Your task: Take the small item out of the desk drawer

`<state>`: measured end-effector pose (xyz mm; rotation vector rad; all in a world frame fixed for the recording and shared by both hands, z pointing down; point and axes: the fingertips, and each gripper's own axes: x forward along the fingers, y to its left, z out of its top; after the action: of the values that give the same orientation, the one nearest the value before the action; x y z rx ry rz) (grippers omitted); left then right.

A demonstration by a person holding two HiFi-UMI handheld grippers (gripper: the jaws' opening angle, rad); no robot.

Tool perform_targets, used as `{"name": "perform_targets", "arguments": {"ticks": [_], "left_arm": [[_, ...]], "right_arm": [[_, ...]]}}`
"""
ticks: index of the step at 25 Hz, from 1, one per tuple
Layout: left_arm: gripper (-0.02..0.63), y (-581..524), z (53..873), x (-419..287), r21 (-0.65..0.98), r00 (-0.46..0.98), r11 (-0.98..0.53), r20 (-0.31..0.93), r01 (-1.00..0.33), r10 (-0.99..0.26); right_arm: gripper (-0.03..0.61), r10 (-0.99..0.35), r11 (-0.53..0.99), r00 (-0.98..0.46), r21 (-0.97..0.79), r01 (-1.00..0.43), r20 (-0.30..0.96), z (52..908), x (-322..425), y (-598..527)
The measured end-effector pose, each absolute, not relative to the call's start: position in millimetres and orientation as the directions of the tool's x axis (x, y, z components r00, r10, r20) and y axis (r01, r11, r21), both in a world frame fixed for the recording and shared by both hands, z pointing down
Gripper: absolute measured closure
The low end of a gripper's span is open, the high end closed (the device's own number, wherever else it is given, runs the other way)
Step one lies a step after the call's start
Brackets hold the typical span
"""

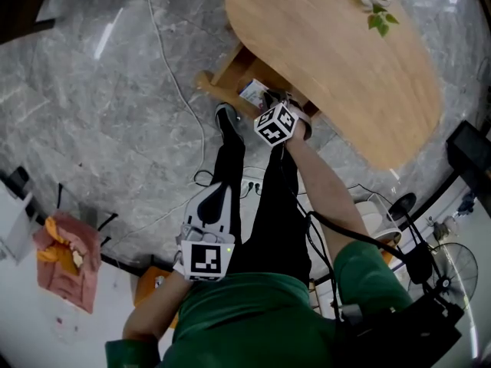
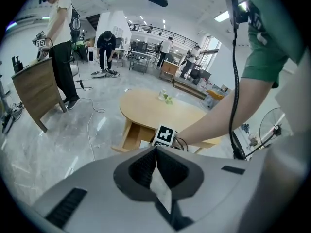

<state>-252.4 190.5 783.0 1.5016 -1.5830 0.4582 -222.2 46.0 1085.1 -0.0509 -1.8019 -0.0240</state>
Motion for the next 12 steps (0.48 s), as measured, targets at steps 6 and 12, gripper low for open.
{"name": "perform_targets", "arguments": {"ticks": [6,12], "left_arm": [[0.592,184.5,772.7,-272.3,0.257,0.084,0.195,0.781,-0.947,-0.619],[0.592,174.8,759.9,-278.8,0.231,0.066,0.186,0.776,-0.955,-0.627]], "right_arm": [[0.543,0.025,1.000,-0.256,-0.025,0.003,0.966,1068.3,-215.1,50.9],[0.543,0.029,0.998,-0.320,-0.047,-0.048,0.947,1029.0,-214.0,50.3]]}}
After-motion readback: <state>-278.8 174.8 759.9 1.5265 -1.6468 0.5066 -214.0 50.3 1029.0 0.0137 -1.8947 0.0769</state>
